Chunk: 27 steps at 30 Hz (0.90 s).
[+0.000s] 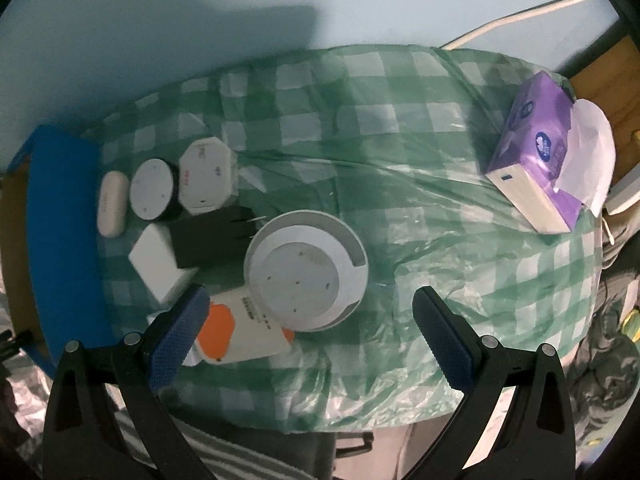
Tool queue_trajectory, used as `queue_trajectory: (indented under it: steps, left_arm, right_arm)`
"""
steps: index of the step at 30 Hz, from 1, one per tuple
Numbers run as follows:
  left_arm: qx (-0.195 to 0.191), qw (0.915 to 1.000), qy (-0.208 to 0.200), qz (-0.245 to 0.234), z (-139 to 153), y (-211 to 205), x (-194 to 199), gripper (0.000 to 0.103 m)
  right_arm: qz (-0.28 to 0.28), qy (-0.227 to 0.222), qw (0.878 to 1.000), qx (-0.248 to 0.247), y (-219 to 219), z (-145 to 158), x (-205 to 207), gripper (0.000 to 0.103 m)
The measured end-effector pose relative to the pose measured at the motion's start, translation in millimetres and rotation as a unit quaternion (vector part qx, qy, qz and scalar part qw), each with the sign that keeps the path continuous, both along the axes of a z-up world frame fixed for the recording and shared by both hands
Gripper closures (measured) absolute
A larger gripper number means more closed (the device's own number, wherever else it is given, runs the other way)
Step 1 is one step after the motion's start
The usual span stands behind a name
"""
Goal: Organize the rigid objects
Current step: 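Rest the left tool on the box rim while the right tool approaches the white round lamp, then grasp the white round lamp with the right gripper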
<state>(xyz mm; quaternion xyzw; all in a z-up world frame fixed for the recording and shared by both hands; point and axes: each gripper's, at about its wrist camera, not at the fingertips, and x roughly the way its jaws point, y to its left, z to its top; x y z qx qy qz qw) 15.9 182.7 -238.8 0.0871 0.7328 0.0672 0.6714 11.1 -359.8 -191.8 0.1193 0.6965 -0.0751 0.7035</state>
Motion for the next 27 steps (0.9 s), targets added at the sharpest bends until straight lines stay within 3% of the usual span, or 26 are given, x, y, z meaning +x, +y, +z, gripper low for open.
queue_trajectory:
  steps: [2, 4, 6, 10, 18, 23, 27]
  left_arm:
    - [-0.017, 0.9998, 0.011, 0.005, -5, -2, 0, 0.021]
    - [-0.024, 0.9995, 0.019, 0.008, -9, -3, 0, 0.046]
    - [-0.04, 0.9988, 0.026, 0.013, -14, -2, -2, 0.053]
    - [-0.067, 0.997, 0.032, 0.02, -17, -1, -2, 0.077]
    - [-0.072, 0.9967, 0.036, 0.01, -15, -5, -3, 0.085]
    - [-0.088, 0.9953, 0.038, 0.009, -16, -5, -3, 0.091]
    - [-0.095, 0.9947, 0.036, 0.011, -12, -4, -4, 0.093]
  right_arm:
    - [0.011, 0.011, 1.0, -0.008, 1, -10, 3, 0.002]
    - [0.021, 0.017, 0.999, -0.018, 2, -17, 6, 0.002]
    - [0.031, 0.025, 0.999, -0.028, 3, -25, 9, 0.002]
    - [0.046, 0.039, 0.998, -0.032, 4, -40, 14, 0.002]
    - [0.059, 0.036, 0.998, -0.003, 10, -45, 25, 0.007]
    - [0.08, 0.064, 0.995, -0.021, 23, -69, 31, 0.007]
    - [0.076, 0.068, 0.995, -0.014, 26, -83, 36, 0.016]
